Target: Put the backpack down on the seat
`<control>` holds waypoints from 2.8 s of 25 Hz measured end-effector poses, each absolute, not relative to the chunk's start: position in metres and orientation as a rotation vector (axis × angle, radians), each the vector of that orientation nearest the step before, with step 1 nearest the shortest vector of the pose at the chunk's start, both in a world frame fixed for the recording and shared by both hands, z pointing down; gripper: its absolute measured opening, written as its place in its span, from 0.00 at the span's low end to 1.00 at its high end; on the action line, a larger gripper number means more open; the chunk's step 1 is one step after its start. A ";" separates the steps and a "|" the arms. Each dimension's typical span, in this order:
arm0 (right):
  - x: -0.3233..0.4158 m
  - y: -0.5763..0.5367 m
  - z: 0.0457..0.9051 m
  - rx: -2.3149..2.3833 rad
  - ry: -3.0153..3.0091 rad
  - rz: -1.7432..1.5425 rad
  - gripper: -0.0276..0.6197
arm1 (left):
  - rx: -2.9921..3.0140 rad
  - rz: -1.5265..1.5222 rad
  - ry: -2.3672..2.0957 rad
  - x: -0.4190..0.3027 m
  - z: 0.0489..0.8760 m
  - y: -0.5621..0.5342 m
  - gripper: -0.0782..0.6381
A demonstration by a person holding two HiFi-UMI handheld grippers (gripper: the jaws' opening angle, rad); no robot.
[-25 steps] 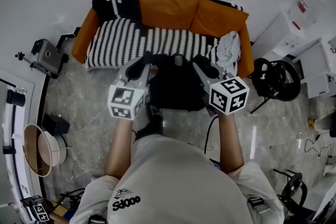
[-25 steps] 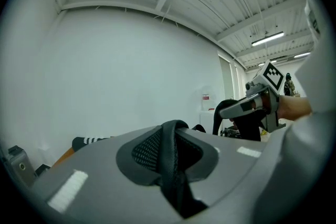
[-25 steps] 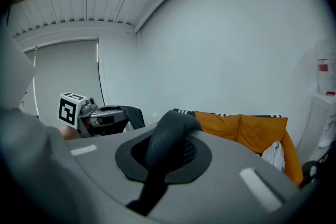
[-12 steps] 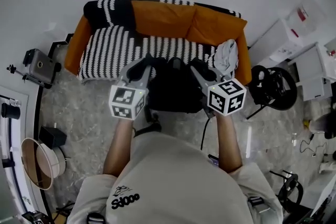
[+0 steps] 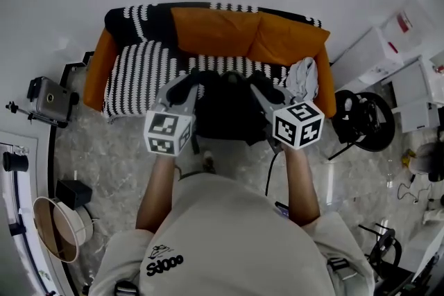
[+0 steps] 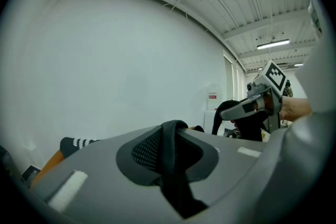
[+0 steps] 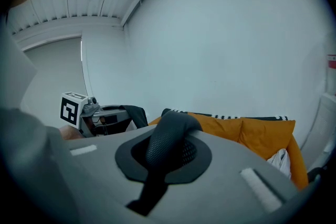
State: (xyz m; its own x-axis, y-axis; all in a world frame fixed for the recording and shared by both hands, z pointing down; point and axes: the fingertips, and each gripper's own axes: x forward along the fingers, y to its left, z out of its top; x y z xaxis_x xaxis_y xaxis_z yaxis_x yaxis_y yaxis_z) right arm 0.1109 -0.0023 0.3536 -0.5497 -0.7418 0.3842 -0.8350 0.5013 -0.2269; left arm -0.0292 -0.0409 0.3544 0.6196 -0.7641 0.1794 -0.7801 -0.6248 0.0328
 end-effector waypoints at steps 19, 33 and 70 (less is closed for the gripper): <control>0.088 -0.114 0.367 1.322 -2.486 0.606 0.05 | 2.691 0.209 -1.294 -0.054 0.367 -0.153 0.18; 0.114 -0.210 0.419 1.147 -2.464 0.746 0.05 | 2.557 0.343 -1.335 -0.029 0.418 -0.231 0.18; 0.110 -0.450 0.557 0.660 -2.402 1.002 0.05 | 2.086 0.520 -1.580 -0.039 0.549 -0.492 0.18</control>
State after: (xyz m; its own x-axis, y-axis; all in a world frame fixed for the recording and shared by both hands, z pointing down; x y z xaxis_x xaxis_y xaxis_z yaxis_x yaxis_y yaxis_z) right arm 0.1097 -0.4497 0.5573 -0.7830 -0.2530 0.5683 -0.5818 0.6209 -0.5253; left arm -0.0395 -0.4920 0.5491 0.2652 -0.7862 0.5581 -0.9640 -0.2270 0.1383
